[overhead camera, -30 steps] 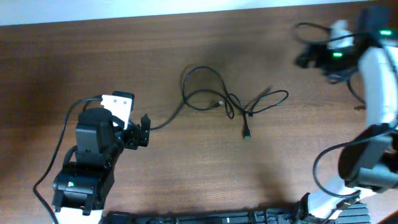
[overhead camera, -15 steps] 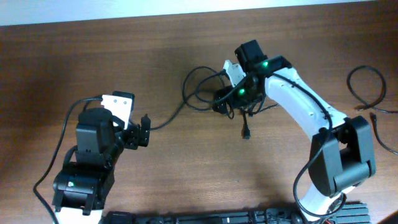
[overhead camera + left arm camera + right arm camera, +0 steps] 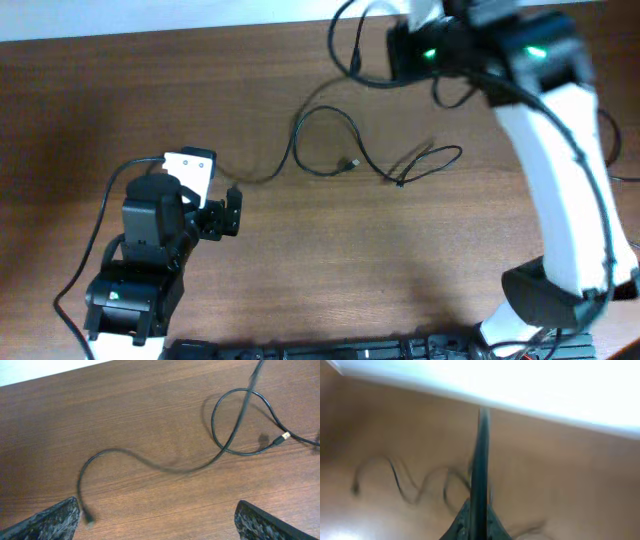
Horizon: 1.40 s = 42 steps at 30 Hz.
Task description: Untangle cables
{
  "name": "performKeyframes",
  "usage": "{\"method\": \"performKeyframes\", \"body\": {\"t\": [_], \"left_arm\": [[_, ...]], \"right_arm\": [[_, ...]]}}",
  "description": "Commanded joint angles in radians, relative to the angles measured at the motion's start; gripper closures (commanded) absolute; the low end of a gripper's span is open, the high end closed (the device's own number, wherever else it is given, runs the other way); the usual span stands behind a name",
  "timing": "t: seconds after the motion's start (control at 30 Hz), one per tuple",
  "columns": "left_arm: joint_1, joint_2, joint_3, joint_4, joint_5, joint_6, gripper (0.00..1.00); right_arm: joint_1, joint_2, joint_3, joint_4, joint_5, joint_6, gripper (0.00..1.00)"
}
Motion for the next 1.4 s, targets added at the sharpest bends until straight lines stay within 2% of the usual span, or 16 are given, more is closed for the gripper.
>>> {"method": "performKeyframes", "body": {"t": [0.0, 0.13, 0.2, 0.33, 0.4, 0.5, 0.6, 0.7, 0.77, 0.87, 1.0, 1.07, 1.13, 1.23, 1.3, 1.37], "left_arm": [[0.004, -0.002, 0.003, 0.003, -0.011, 0.016, 0.01], [0.004, -0.002, 0.003, 0.003, -0.011, 0.016, 0.01], [0.004, -0.002, 0.003, 0.003, -0.011, 0.016, 0.01], [0.004, -0.002, 0.003, 0.001, -0.011, 0.016, 0.01], [0.004, -0.002, 0.003, 0.0, -0.011, 0.016, 0.01], [0.004, -0.002, 0.003, 0.0, -0.011, 0.016, 0.01], [0.004, -0.002, 0.003, 0.0, -0.011, 0.016, 0.01], [0.004, -0.002, 0.003, 0.0, -0.011, 0.016, 0.01], [0.004, -0.002, 0.003, 0.0, -0.011, 0.016, 0.01], [0.004, -0.002, 0.003, 0.0, -0.011, 0.016, 0.01], [0.004, -0.002, 0.003, 0.0, -0.011, 0.016, 0.01], [0.004, -0.002, 0.003, 0.0, -0.011, 0.016, 0.01], [0.004, -0.002, 0.003, 0.0, -0.011, 0.016, 0.01], [0.004, -0.002, 0.003, 0.0, -0.011, 0.016, 0.01], [0.004, -0.002, 0.003, 0.0, -0.011, 0.016, 0.01], [0.004, -0.002, 0.003, 0.0, -0.011, 0.016, 0.01]], "right_arm": [[-0.003, -0.007, 0.297, 0.043, 0.279, 0.0, 0.96], [-0.031, -0.007, 0.404, 0.242, 0.853, -0.139, 0.96], [-0.172, -0.006, 0.404, 0.299, 0.928, -0.132, 0.96], [-0.578, -0.001, 0.402, 0.265, 0.88, 0.106, 0.96], [-0.808, 0.006, 0.401, 0.205, 0.687, 0.272, 0.96], [-1.02, 0.04, 0.401, 0.163, 0.421, 0.425, 0.96], [-1.142, 0.066, 0.401, 0.186, 0.323, 0.477, 0.96], [-1.16, 0.045, 0.402, 0.386, 0.206, 0.477, 0.96], [-1.159, 0.042, 0.402, 0.639, 0.048, 0.52, 0.96], [-1.159, 0.042, 0.402, 0.816, 0.056, 0.558, 0.96], [-1.159, 0.079, 0.401, 0.696, 0.023, 0.536, 0.96], [-1.146, 0.123, 0.401, 0.704, -0.097, 0.532, 0.96], [-1.102, 0.162, 0.401, 0.689, -0.159, 0.46, 0.96], [-0.967, 0.237, 0.401, 0.541, -0.157, 0.228, 0.96], [-0.882, 0.313, 0.401, 0.416, -0.153, 0.14, 0.96], [-0.824, 0.392, 0.401, 0.301, -0.097, 0.132, 0.96]]}}
